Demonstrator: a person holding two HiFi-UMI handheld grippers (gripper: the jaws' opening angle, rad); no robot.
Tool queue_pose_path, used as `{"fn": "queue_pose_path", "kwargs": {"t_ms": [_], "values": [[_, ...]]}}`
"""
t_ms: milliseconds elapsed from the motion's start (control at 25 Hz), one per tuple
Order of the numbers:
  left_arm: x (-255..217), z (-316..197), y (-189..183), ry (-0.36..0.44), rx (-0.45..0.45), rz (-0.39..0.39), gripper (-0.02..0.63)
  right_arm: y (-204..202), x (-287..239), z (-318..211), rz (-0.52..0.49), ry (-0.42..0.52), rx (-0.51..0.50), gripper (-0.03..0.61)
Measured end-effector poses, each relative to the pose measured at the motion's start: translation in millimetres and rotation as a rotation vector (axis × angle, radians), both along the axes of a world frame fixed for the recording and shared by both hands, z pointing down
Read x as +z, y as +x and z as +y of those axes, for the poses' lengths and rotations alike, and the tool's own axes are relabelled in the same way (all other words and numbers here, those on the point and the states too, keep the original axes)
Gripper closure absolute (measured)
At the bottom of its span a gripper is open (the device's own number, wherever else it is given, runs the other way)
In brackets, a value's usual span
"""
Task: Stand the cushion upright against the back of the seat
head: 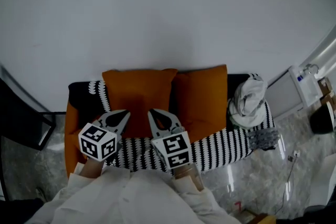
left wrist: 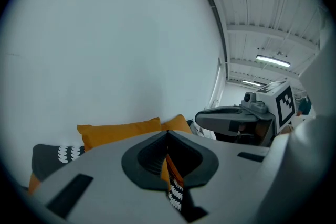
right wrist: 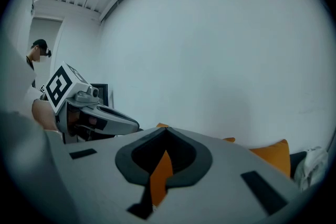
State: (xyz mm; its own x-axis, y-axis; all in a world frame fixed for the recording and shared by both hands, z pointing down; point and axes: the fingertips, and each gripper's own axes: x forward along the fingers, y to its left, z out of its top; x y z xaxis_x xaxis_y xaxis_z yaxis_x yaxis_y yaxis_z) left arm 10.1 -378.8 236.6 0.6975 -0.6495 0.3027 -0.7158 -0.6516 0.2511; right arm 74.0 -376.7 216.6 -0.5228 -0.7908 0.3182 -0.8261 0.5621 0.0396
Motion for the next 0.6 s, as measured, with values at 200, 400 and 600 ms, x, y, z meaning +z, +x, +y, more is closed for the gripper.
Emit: {"fn": "queue_pose_path", "kwargs": {"t_ms": [200,400,600], "values": [[5.6,2.2,3.1,-0.011,0.012,0.005,0.606,-0.4,9.9,2.6,0.002,-0.017,0.006,0.565],[8.4,3.5,2.8,-0.021,0.012,-0.007,0.606,-5.9,13.4,4.7,0.011,-0.03,-0.014,0.566],[11.6,5.0,3.5,-0.031,0.014,-0.001,0.606,-7.2,14.7,6.8,0.016,-0.028,-0.012,0.566]]}}
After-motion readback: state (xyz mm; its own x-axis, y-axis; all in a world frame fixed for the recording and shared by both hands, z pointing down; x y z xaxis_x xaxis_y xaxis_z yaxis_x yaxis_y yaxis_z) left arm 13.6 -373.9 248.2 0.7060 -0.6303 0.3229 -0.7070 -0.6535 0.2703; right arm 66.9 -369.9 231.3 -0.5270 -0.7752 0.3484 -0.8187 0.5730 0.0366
